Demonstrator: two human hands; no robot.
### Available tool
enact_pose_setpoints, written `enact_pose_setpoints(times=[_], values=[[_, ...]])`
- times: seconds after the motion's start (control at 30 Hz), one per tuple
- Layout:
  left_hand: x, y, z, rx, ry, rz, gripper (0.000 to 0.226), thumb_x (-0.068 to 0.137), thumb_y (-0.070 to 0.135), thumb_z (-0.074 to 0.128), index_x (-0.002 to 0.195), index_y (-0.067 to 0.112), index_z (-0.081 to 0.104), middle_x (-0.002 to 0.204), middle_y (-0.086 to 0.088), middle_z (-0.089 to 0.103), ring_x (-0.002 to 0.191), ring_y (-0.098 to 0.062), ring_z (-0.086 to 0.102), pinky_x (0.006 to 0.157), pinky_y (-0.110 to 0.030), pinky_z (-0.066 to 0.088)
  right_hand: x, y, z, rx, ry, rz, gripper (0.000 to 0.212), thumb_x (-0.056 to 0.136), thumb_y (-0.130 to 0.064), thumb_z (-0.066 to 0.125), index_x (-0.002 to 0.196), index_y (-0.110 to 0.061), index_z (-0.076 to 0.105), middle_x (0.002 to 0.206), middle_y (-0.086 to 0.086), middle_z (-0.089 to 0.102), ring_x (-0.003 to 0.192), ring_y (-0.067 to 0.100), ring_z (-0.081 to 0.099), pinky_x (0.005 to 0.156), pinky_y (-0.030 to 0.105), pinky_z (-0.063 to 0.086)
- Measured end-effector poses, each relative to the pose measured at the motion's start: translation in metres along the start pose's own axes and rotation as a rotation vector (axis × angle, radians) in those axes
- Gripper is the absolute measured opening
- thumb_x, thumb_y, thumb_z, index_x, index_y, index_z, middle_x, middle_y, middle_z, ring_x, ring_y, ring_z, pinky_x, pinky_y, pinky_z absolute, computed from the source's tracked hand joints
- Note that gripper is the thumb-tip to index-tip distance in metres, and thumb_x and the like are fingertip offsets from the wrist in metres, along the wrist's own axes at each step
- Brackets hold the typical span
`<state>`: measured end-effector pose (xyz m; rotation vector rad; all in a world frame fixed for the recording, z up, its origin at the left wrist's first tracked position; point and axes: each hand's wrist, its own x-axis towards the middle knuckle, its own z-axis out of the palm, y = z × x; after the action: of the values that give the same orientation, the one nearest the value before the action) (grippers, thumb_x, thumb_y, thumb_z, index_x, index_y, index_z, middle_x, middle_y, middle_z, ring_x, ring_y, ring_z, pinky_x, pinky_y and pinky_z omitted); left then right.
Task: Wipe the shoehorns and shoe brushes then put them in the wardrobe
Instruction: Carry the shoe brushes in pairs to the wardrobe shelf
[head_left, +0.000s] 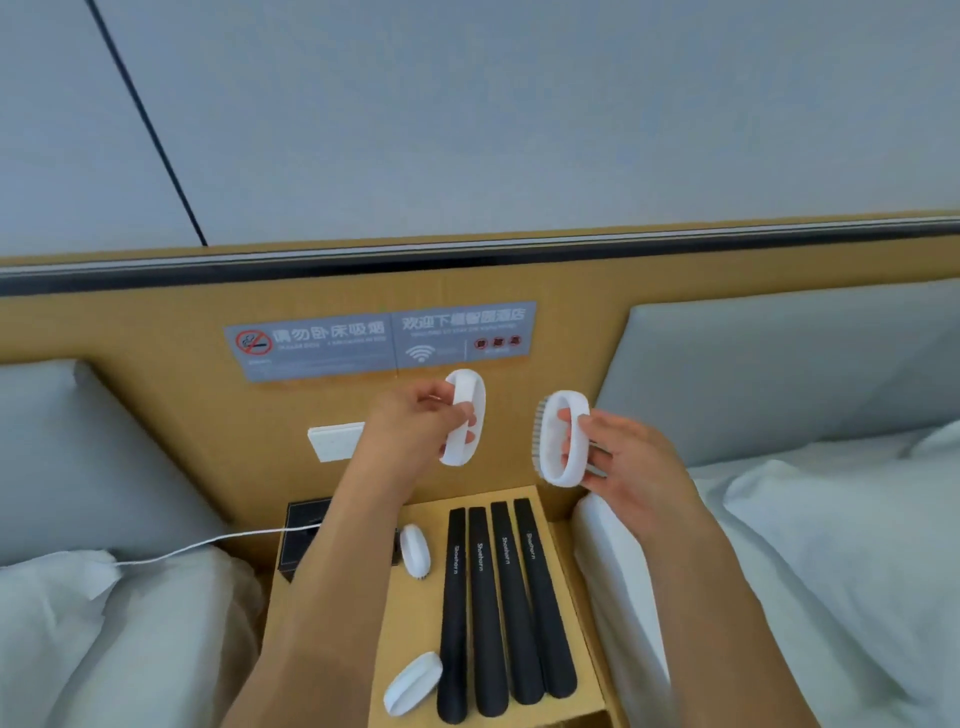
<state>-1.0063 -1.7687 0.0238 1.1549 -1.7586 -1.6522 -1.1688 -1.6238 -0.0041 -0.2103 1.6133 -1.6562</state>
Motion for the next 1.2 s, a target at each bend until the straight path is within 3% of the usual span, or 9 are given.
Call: enact_pose_setpoints(times=[0.13,0.3,0.4,0.6,0.97,1.2], values=[[-0.009,0.033,0.027,0.014,-0.087,0.133,0.015,0.087,0.015,0.070,0.102,0.015,0.066,0.091,-0.001,0.076,0.090,-0.021,0.071,0.085,-0.051,0.057,-0.037,-0.022,-0.022,0.004,0.085,-0.126,0.014,0.094,-0.017,0.065,0.104,-0.019,0.075,0.112,0.002,0.070,0.107,0.023,0.065,0.073,0.029,0.059],[-0.030,0.049,0.046,0.019,-0.239,0.241,0.020,0.084,0.019,0.072,0.104,0.019,0.067,0.099,-0.001,0.073,0.097,-0.021,0.068,0.085,-0.046,0.058,-0.089,-0.026,-0.035,0.032,0.253,-0.245,0.023,0.096,-0.019,0.062,0.116,-0.013,0.071,0.122,0.009,0.067,0.115,0.030,0.061,0.095,0.042,0.055],[-0.048,0.047,0.048,0.004,-0.346,0.263,0.020,0.082,0.020,0.074,0.101,0.024,0.069,0.099,0.003,0.072,0.098,-0.017,0.066,0.083,-0.040,0.058,-0.124,-0.015,-0.034,0.053,0.350,-0.289,0.023,0.096,-0.018,0.063,0.116,-0.011,0.072,0.122,0.011,0.067,0.115,0.032,0.062,0.100,0.046,0.053],[-0.090,0.044,0.058,-0.039,-0.626,0.282,0.013,0.083,0.016,0.074,0.093,0.023,0.071,0.086,0.005,0.075,0.091,-0.016,0.069,0.078,-0.036,0.059,-0.195,0.012,-0.037,0.136,0.507,-0.384,0.017,0.096,-0.016,0.062,0.103,-0.015,0.078,0.107,0.007,0.073,0.102,0.025,0.068,0.080,0.034,0.056],[-0.209,0.052,0.125,-0.066,-1.111,0.324,0.007,0.085,0.006,0.070,0.092,0.006,0.069,0.082,-0.009,0.075,0.080,-0.022,0.071,0.085,-0.055,0.056,-0.350,0.049,-0.077,0.176,0.950,-0.540,0.016,0.095,-0.013,0.063,0.103,-0.014,0.077,0.099,0.004,0.076,0.091,0.018,0.072,0.070,0.024,0.055],[-0.311,0.047,0.159,-0.054,-1.349,0.399,0.009,0.085,0.009,0.070,0.094,0.009,0.071,0.084,-0.004,0.076,0.084,-0.019,0.071,0.084,-0.053,0.056,-0.458,0.082,-0.092,0.256,1.263,-0.587,0.016,0.095,-0.013,0.064,0.103,-0.013,0.077,0.099,0.005,0.076,0.089,0.016,0.072,0.067,0.023,0.055]])
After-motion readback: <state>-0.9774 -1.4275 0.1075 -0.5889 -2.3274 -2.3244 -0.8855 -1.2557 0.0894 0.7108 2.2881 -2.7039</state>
